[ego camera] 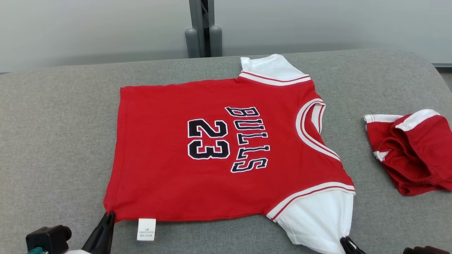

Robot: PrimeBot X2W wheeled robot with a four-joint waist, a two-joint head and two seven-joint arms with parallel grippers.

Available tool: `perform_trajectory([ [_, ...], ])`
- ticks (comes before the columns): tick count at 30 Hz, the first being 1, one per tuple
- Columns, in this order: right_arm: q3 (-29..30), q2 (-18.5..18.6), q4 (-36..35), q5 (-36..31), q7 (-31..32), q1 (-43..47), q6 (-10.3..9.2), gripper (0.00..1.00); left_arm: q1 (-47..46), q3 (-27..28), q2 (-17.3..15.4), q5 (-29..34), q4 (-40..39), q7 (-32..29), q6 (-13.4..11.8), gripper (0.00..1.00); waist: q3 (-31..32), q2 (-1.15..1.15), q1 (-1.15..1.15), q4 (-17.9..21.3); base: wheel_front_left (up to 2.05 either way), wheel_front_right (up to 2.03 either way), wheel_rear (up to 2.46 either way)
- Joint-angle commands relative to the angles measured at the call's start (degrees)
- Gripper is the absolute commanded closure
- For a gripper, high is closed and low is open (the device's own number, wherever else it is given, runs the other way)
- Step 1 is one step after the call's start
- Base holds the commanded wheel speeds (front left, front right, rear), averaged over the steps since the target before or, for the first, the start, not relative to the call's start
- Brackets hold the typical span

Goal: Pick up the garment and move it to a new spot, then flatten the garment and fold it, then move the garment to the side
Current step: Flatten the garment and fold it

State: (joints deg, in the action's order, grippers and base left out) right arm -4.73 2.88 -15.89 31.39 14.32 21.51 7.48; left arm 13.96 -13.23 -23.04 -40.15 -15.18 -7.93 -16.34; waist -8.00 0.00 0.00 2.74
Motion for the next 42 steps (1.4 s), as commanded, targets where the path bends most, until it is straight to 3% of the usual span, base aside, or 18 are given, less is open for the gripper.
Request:
perform_trajectory([
  [1,0.41,0.17,-0.76,-0.27,0.87,1.27,0.04,1.00,1.10,0.47,-0.90,-0.57,-1.09,-1.11,-0.67,1.00,-0.22,0.00,0.00,0.12,0.00,0.00,0.00],
  [9,1.49,0.14,-1.79,0.67,2.79,1.00,0.04,1.00,1.43,1.37,-2.88,-0.58,-4.37,-4.45,-2.53,1.00,-1.54,0.00,0.00,0.65,0.00,0.00,0.00],
  [21,3.22,0.15,-2.95,1.03,1.01,-8.94,0.04,1.00,-5.95,1.55,-3.85,0.34,-5.33,-5.65,-1.92,1.00,-4.91,0.00,0.00,0.26,0.00,0.00,0.00],
  [30,2.27,0.19,2.56,-3.49,3.37,-25.72,0.04,1.00,-15.80,1.50,-4.20,-0.53,-0.69,-7.02,0.26,1.00,-9.34,0.00,0.00,-1.19,0.00,0.00,0.00],
  [42,3.78,1.08,15.62,-5.79,5.82,-44.38,0.04,1.00,-28.89,-1.37,-0.28,-1.84,9.84,-6.26,4.57,1.00,-17.75,0.00,0.00,-4.31,0.00,0.00,0.00],
])
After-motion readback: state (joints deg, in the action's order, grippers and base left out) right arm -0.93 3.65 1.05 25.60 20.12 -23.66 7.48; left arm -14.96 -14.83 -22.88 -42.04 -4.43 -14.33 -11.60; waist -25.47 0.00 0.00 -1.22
